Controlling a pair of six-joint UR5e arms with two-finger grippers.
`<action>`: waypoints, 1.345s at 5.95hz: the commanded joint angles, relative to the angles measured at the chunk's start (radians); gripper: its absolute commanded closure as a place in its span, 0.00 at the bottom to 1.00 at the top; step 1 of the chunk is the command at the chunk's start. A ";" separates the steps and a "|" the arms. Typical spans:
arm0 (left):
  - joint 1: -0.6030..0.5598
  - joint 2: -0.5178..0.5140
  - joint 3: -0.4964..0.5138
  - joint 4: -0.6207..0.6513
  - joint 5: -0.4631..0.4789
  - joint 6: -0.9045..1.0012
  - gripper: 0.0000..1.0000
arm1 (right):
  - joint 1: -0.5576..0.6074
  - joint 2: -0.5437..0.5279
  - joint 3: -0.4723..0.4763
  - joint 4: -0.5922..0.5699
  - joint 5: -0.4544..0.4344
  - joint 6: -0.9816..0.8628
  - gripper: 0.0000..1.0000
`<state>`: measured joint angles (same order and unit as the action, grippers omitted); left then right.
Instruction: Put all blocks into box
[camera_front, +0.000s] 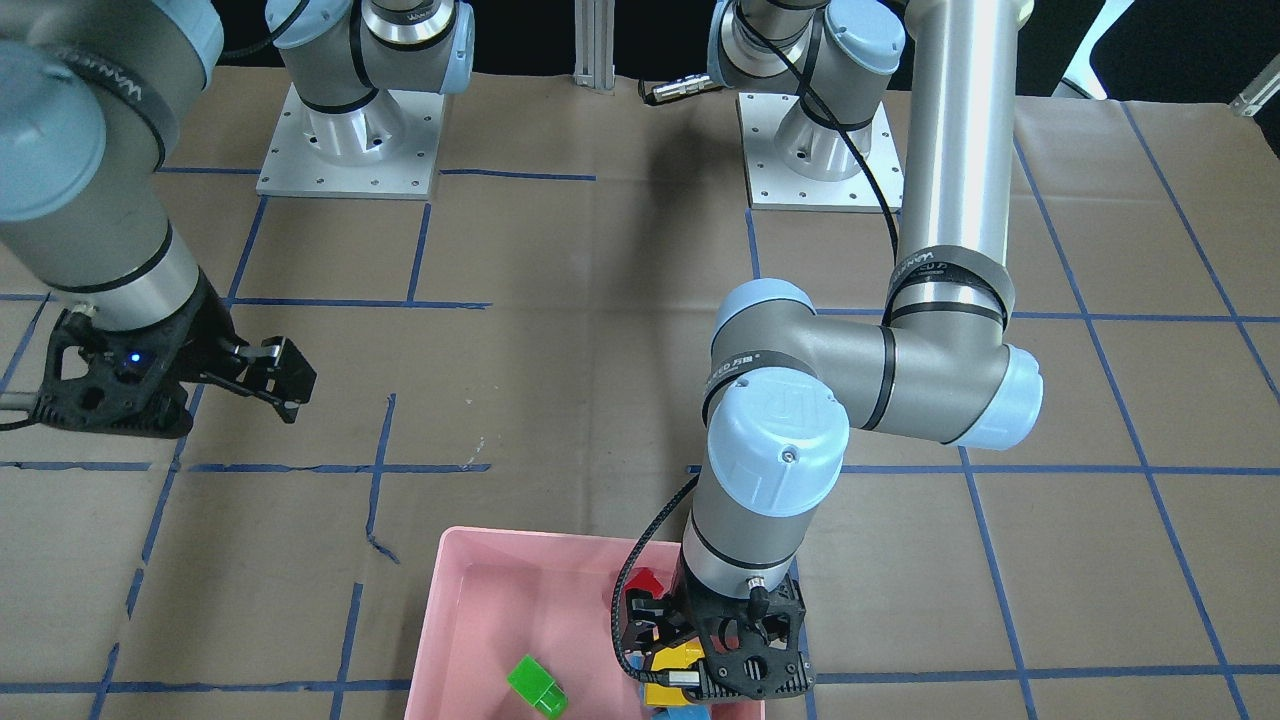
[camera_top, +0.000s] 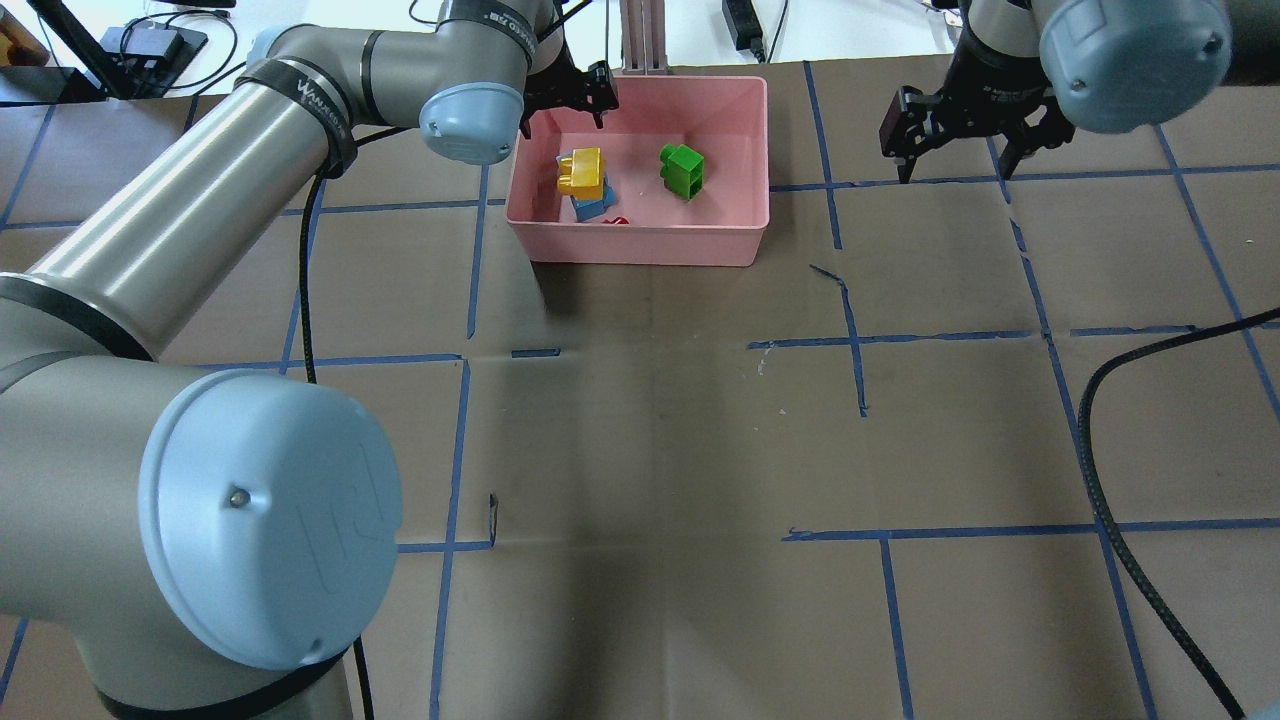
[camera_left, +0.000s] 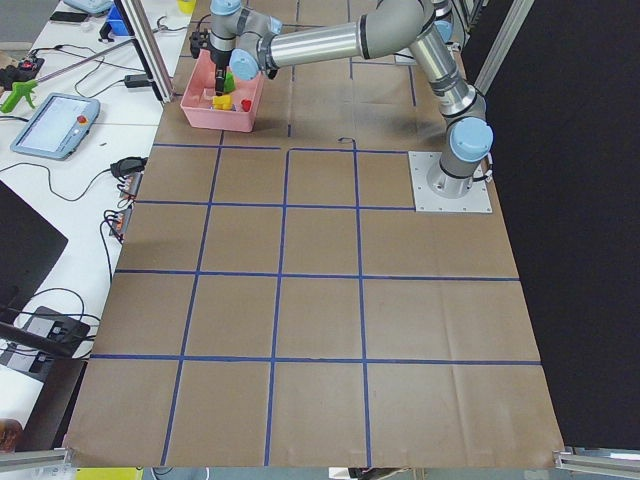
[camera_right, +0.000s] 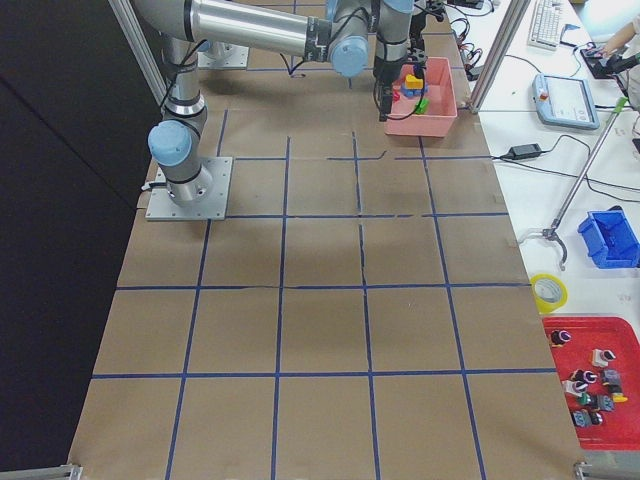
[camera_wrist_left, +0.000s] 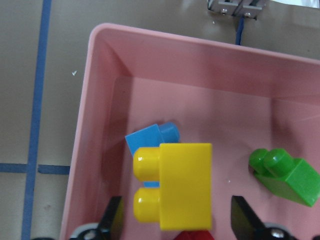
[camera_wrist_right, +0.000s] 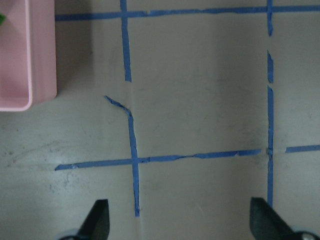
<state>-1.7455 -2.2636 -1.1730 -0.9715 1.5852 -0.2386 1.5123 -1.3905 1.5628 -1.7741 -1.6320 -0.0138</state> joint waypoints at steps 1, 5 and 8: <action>0.009 0.063 -0.005 -0.088 0.021 0.025 0.00 | 0.009 -0.176 0.140 0.002 -0.003 -0.005 0.00; 0.061 0.332 -0.023 -0.566 0.010 0.027 0.00 | 0.195 -0.226 0.091 0.123 0.006 0.011 0.00; 0.067 0.487 -0.158 -0.678 0.015 0.132 0.00 | 0.187 -0.248 0.091 0.213 0.037 0.032 0.00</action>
<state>-1.6804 -1.8330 -1.2711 -1.6387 1.5976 -0.1792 1.7012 -1.6357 1.6535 -1.5707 -1.5984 0.0150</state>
